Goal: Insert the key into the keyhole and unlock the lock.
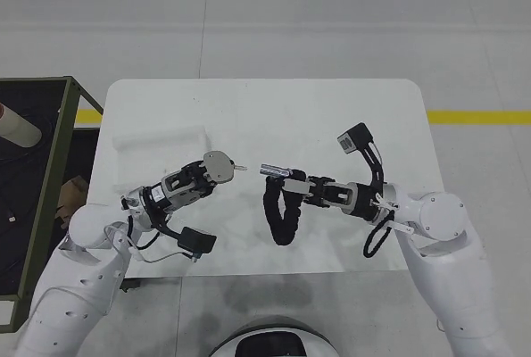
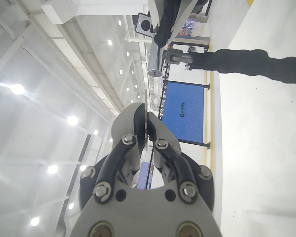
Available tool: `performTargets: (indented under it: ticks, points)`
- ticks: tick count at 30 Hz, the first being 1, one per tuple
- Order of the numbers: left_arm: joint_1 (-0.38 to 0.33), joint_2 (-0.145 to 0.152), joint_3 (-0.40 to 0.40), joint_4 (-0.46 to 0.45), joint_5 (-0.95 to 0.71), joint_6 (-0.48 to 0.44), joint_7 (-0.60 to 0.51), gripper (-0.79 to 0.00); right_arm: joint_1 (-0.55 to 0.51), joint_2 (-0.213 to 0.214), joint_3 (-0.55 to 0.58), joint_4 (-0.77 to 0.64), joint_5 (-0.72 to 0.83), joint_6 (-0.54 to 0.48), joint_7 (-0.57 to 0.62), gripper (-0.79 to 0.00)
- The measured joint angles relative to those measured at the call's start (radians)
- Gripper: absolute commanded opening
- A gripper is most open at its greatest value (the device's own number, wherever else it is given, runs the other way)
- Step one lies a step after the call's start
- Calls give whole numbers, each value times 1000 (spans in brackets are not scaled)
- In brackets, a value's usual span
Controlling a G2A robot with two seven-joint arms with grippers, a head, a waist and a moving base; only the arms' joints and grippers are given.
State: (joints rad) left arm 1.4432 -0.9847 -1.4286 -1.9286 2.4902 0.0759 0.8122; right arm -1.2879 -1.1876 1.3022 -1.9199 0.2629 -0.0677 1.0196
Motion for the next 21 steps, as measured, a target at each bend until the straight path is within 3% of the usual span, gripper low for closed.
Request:
performTargets:
  ticks: [21]
  points:
    - [2, -4, 36, -6, 63, 6, -23, -785, -16, 16, -14, -14, -41, -11, -19, -785]
